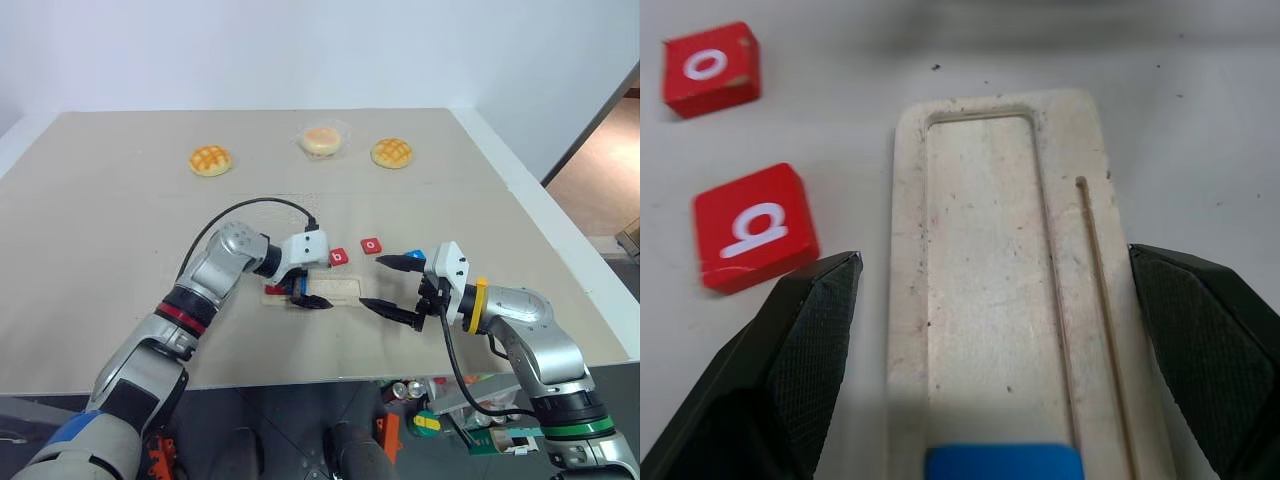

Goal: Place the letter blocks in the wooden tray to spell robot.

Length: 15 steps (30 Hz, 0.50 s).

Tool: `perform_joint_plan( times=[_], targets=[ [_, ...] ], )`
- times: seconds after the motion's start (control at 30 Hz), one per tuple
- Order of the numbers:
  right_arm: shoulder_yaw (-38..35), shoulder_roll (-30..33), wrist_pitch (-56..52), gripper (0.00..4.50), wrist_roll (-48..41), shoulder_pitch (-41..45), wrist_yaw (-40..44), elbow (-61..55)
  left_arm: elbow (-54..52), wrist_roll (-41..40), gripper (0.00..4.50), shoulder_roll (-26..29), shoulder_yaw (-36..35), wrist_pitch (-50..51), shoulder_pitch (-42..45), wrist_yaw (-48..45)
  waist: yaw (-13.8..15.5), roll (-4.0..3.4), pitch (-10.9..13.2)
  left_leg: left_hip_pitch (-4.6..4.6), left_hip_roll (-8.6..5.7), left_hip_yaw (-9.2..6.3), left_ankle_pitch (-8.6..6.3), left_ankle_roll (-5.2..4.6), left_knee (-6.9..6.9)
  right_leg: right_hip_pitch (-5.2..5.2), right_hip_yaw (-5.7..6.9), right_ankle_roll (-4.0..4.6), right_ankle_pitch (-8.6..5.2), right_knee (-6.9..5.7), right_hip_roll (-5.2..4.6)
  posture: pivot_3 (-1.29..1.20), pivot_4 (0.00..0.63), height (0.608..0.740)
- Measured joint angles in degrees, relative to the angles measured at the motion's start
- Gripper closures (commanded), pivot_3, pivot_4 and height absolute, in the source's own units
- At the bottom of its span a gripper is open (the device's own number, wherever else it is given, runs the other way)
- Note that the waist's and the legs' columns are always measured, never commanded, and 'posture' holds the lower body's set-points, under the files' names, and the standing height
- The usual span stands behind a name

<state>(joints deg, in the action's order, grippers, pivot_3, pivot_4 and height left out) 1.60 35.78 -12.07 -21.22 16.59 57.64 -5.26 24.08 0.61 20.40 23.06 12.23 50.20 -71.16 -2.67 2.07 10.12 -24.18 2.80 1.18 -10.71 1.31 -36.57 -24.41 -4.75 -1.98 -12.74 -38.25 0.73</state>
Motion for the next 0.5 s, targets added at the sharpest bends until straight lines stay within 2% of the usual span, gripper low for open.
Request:
perform_joint_plan(
  times=[0.1,0.2,0.3,0.5],
  targets=[
    [-0.1,-0.1,0.0,0.0,0.0,1.2,0.0,0.9,-4.8,-5.3,0.06,1.6,-3.9,2.8,-1.0,-2.5,-0.1,-0.02,0.0,0.0,0.01,0.02,0.0,0.0,0.01,-0.02,-0.02,0.0,0.0,0.0,0.0,0.0,0.15,0.739],
    [-0.6,-0.1,-0.5,0.0,-0.5,3.9,-0.1,2.9,-12.0,-14.1,0.06,3.5,-10.7,8.2,-3.4,-4.7,-0.2,-0.06,0.0,0.02,0.04,-0.01,0.0,0.0,0.01,-0.01,0.03,0.0,0.0,-0.01,0.0,0.0,0.15,0.739],
    [-0.5,-1.2,-3.7,0.0,-0.5,9.5,-1.9,5.7,-19.3,-21.4,0.06,4.6,-18.2,12.0,-10.5,-2.3,-0.6,-0.19,0.0,0.11,0.08,0.06,0.0,0.0,0.03,0.01,-0.02,0.02,0.0,-0.03,0.01,0.0,0.15,0.739],
    [2.2,-7.2,-8.6,0.0,2.7,17.2,-8.5,9.4,-28.0,-23.2,0.06,3.7,-25.3,9.6,-26.9,9.2,-0.1,-0.18,0.0,0.06,0.13,-0.05,0.01,0.0,0.03,0.02,0.07,0.07,0.01,-0.03,0.03,0.0,0.15,0.739]
  ],
)
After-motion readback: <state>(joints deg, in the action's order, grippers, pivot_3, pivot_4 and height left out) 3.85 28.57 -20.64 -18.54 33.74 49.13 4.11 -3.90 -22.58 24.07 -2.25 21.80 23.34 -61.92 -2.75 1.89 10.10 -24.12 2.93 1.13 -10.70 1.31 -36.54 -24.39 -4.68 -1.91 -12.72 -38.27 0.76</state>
